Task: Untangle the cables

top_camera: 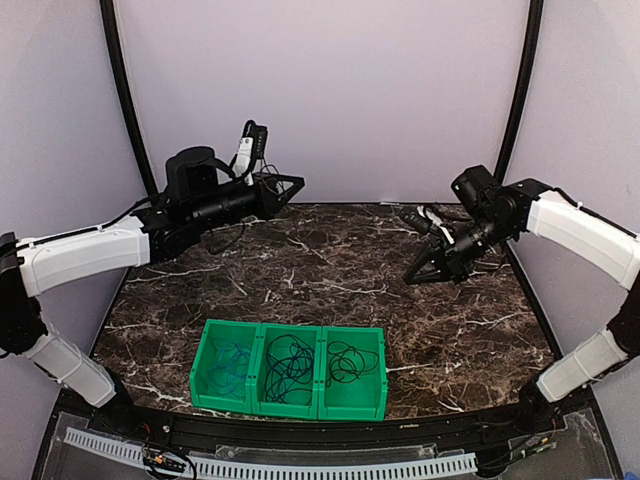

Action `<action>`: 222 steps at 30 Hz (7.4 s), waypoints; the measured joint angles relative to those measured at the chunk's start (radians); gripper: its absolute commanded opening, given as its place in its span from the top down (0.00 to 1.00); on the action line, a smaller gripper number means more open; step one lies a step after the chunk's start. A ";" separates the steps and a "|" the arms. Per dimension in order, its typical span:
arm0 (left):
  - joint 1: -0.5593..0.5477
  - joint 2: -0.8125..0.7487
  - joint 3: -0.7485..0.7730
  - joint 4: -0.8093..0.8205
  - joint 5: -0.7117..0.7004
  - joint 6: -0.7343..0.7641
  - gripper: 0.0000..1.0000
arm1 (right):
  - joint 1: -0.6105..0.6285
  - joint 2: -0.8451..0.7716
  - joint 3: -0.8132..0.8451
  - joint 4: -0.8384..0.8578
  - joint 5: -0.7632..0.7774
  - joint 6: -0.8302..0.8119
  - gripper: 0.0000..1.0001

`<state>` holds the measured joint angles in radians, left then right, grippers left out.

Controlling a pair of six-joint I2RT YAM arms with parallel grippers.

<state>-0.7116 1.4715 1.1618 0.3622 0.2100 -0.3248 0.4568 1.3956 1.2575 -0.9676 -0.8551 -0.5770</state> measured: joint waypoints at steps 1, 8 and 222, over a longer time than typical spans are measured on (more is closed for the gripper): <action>-0.010 -0.019 0.000 -0.026 0.000 0.000 1.00 | 0.021 0.013 -0.004 0.000 0.001 -0.006 1.00; -0.066 -0.123 -0.009 -0.156 -0.004 -0.004 1.00 | 0.140 0.124 -0.043 0.008 0.019 -0.024 1.00; -0.372 0.463 0.341 -0.687 0.063 -0.364 0.55 | 0.124 0.165 -0.185 0.391 0.514 0.009 0.53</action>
<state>-1.0832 1.9343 1.5028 -0.3244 0.2733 -0.6888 0.5812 1.5604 1.0721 -0.5770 -0.3408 -0.5682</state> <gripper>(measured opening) 0.446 0.464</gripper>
